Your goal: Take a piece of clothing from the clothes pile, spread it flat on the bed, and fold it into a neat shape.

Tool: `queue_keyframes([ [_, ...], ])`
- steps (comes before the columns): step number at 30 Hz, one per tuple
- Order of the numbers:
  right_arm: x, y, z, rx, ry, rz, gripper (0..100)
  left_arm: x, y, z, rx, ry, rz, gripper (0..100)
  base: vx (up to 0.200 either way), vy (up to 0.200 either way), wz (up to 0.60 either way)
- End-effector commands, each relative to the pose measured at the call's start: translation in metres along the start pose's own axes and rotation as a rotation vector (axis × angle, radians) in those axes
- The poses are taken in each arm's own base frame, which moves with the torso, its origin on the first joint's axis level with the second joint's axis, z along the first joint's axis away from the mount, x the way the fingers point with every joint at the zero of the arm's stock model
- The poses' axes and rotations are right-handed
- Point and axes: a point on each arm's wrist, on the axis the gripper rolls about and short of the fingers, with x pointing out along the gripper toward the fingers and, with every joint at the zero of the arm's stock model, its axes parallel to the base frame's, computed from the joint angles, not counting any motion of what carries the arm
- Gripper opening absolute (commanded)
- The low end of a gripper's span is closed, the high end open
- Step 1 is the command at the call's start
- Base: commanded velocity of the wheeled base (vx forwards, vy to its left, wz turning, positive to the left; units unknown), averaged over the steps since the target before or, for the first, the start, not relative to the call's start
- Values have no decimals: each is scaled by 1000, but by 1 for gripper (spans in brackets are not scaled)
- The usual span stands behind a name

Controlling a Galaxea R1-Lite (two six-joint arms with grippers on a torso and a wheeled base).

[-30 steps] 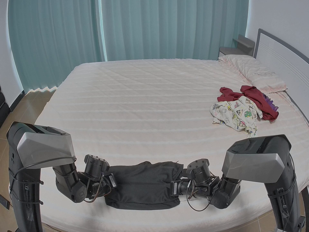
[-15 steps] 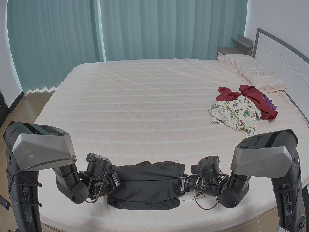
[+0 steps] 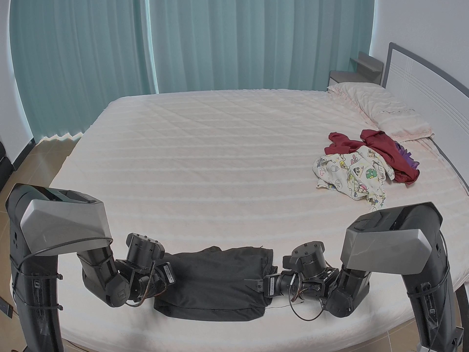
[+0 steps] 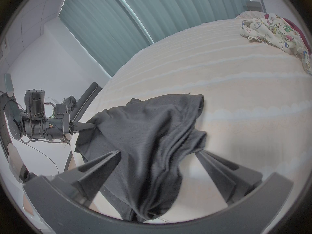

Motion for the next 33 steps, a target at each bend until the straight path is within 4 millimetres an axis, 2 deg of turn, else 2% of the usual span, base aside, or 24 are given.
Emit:
queue_keyframes([
  [1,5,-1,-5,-6,11,1,100,4,10,2,2,5,30,0,0,0,0],
  [6,7,1,-5,-11,15,32,100,3,21,4,25,10,59,0,0,0,0],
  [11,14,17,-7,-33,42,83,100,4,25,6,16,11,72,0,0,0,0],
  [17,17,21,-6,-27,97,82,100,5,26,6,16,14,76,0,0,0,0],
  [29,22,41,-10,-54,121,142,100,6,27,5,14,13,74,0,0,0,0],
  [33,24,47,-11,-71,179,125,100,5,26,5,13,11,69,0,0,0,0],
])
